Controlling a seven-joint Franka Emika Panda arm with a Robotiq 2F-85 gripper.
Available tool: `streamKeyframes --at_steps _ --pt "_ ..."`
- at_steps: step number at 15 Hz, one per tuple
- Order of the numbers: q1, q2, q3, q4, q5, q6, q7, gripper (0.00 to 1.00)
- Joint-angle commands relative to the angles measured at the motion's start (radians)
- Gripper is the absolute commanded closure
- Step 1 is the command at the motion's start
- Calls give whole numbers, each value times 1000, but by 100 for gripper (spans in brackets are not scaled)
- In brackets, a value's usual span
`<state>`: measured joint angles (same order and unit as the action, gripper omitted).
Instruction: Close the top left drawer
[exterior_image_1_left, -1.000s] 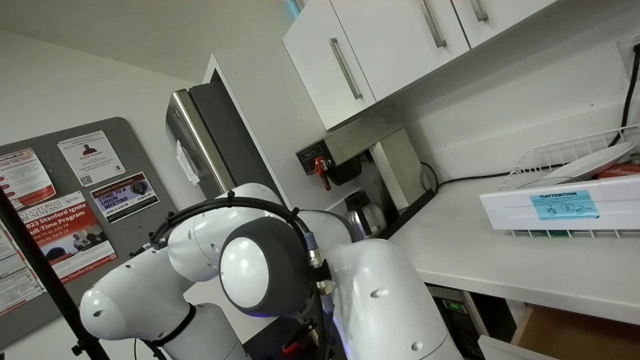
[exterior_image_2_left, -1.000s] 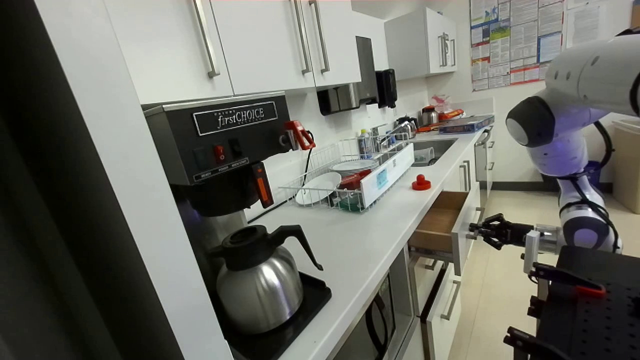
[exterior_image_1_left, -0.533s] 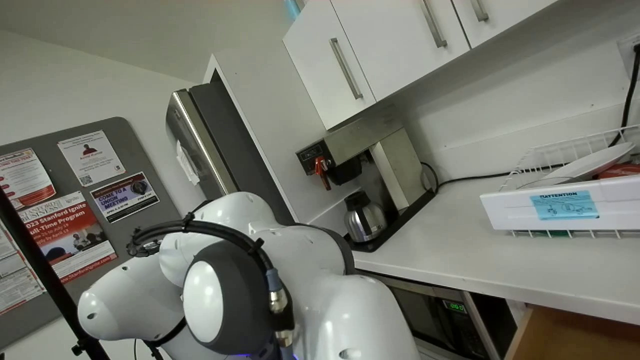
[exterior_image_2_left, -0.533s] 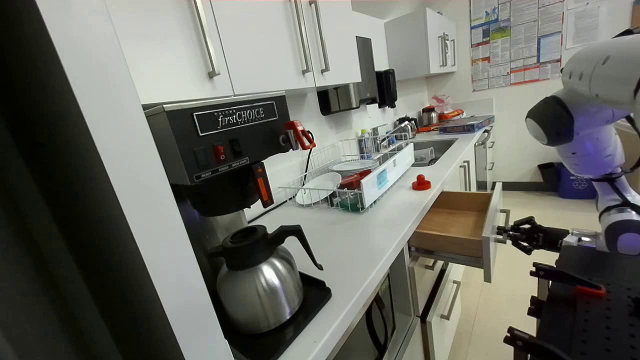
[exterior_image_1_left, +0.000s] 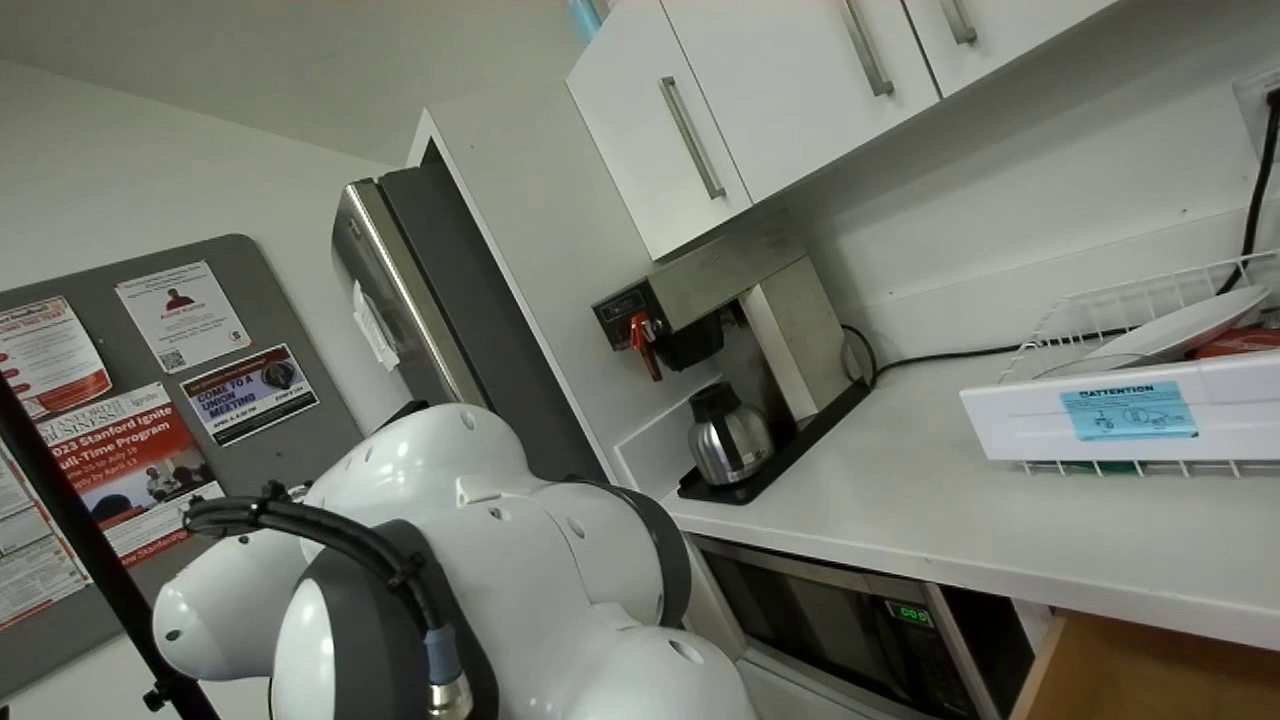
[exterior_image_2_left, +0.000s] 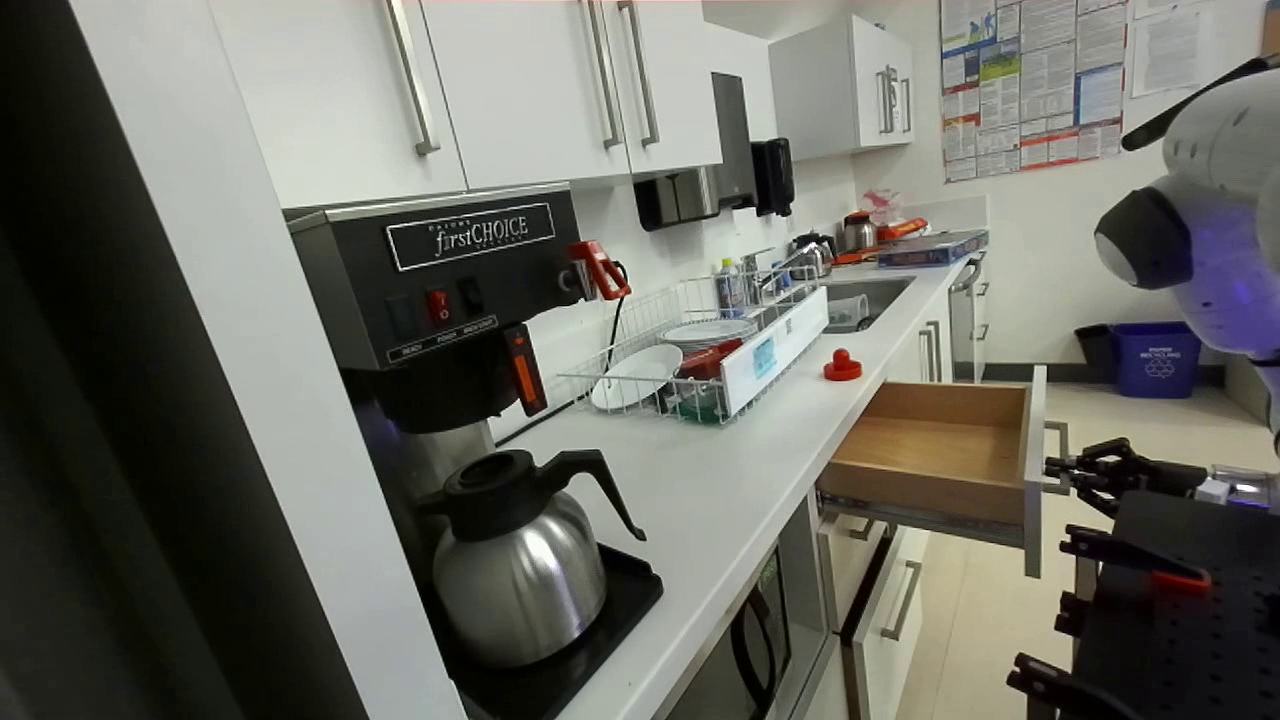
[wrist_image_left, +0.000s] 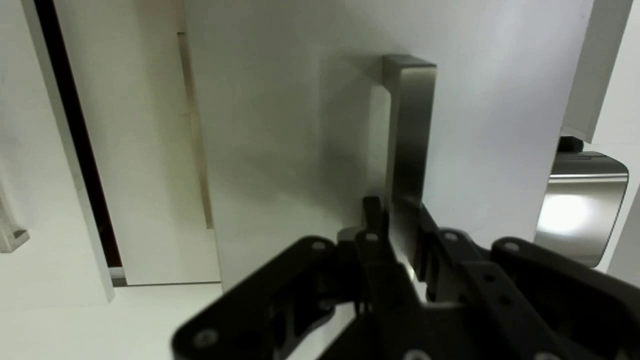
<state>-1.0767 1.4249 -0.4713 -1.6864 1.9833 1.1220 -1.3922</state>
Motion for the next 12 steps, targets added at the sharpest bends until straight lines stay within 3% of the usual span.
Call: streamKeyframes --at_steps 1,8,9,12 --pt "-41 18 13 39 27 79 35 59" --pt "-7 -122 -64 -111 -96 60 -14 6" --pt "8 -163 -81 -160 -124 70 -22 1" --pt "70 -286 -146 -291 -203 126 -73 0"
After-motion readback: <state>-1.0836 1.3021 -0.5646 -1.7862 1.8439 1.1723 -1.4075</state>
